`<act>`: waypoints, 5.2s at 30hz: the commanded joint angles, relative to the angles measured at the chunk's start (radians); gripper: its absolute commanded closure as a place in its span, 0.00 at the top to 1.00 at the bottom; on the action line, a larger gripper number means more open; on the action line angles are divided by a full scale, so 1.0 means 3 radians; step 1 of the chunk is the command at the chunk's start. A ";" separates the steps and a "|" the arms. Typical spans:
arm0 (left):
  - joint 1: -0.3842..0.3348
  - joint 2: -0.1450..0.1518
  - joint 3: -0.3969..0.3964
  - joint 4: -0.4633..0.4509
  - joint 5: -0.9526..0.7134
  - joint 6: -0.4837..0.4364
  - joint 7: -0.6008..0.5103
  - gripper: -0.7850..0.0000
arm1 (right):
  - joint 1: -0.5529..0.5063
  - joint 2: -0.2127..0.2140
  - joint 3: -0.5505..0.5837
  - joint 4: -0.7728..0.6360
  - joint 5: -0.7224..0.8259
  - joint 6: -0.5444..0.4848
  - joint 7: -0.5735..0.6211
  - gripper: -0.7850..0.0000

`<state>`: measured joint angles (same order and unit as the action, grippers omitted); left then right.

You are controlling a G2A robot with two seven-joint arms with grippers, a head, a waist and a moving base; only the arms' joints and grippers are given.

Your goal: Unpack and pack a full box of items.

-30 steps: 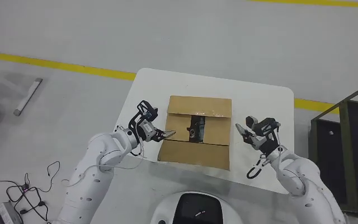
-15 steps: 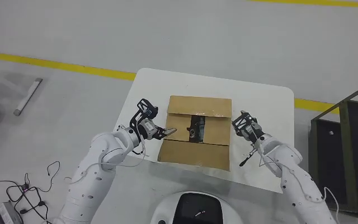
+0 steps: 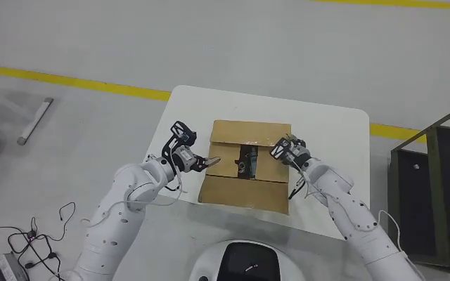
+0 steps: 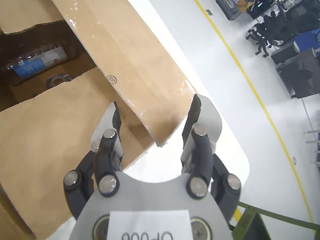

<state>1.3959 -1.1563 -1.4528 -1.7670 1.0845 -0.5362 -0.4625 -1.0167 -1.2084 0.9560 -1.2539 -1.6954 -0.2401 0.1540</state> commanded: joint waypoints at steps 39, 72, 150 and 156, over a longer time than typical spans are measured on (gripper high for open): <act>-0.0043 0.0074 0.0094 -0.0021 -0.0047 -0.0040 0.0038 1.00 | -0.0964 0.0159 0.1267 -0.1425 0.1598 -0.0695 0.0829 0.00; -0.0083 0.0123 0.0193 0.0004 -0.0068 -0.0001 0.0015 1.00 | -0.0317 0.0106 0.1332 0.0258 0.3817 -0.0905 0.0980 0.00; -0.0005 0.0228 0.0173 -0.0080 -0.0198 0.0034 0.0106 1.00 | -0.2021 0.0233 0.1352 -0.0652 0.2077 -0.0915 -0.0661 0.00; -0.0005 0.0228 0.0173 -0.0080 -0.0198 0.0034 0.0106 1.00 | -0.1544 0.0145 0.1021 -0.0208 0.2202 -0.0801 -0.0558 0.00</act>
<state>1.3943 -1.0880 -1.4008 -1.7908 1.0250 -0.5261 -0.4307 -1.5063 -1.1613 1.2746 -1.3387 -1.0424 -0.4852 -0.0198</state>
